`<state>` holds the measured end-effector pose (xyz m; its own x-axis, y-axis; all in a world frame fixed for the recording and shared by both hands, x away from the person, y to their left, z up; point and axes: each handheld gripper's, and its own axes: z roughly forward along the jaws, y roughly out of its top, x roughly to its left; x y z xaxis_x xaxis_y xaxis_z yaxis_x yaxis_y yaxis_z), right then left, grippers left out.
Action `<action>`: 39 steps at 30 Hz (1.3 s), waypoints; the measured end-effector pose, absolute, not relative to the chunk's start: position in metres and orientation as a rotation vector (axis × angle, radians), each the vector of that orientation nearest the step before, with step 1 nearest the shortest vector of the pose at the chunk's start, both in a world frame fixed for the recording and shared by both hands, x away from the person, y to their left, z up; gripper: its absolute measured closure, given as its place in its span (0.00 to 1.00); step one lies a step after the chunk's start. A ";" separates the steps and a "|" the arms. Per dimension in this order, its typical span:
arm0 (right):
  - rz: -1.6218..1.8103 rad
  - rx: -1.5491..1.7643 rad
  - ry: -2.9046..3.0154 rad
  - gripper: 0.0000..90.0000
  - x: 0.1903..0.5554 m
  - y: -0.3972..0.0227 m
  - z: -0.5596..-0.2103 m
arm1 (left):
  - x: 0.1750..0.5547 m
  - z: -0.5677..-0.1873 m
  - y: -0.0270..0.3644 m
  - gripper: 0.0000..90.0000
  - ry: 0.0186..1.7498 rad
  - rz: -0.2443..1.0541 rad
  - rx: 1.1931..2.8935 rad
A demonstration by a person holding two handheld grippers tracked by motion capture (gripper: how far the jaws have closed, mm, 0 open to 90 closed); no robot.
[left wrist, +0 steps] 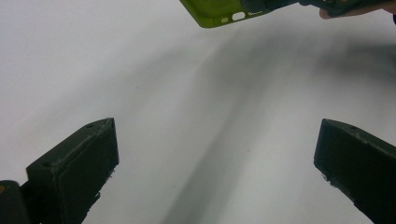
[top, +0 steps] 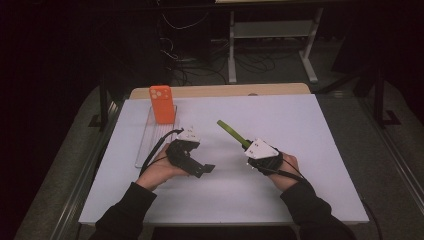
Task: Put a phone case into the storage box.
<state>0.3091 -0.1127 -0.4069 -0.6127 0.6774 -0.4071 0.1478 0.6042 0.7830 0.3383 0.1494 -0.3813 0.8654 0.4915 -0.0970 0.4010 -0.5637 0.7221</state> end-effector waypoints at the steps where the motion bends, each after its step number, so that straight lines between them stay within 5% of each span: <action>1: 0.958 0.657 2.113 0.84 0.310 -0.114 -0.406 | 0.339 -0.382 0.149 0.00 0.640 0.144 2.239; 19: 1.343 1.160 2.157 0.84 0.326 -0.136 -0.403 | 0.341 -0.380 0.151 0.00 0.669 0.174 2.229; 39: 1.382 1.200 2.153 0.84 0.320 -0.123 -0.405 | 0.353 -0.369 0.143 0.00 0.748 0.179 2.075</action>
<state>0.3200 -0.1231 -0.4048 -0.5987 0.7830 0.1685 0.4794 0.1817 0.8586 0.3528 0.1433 -0.3689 0.8068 0.5715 -0.1497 0.4422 -0.4162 0.7945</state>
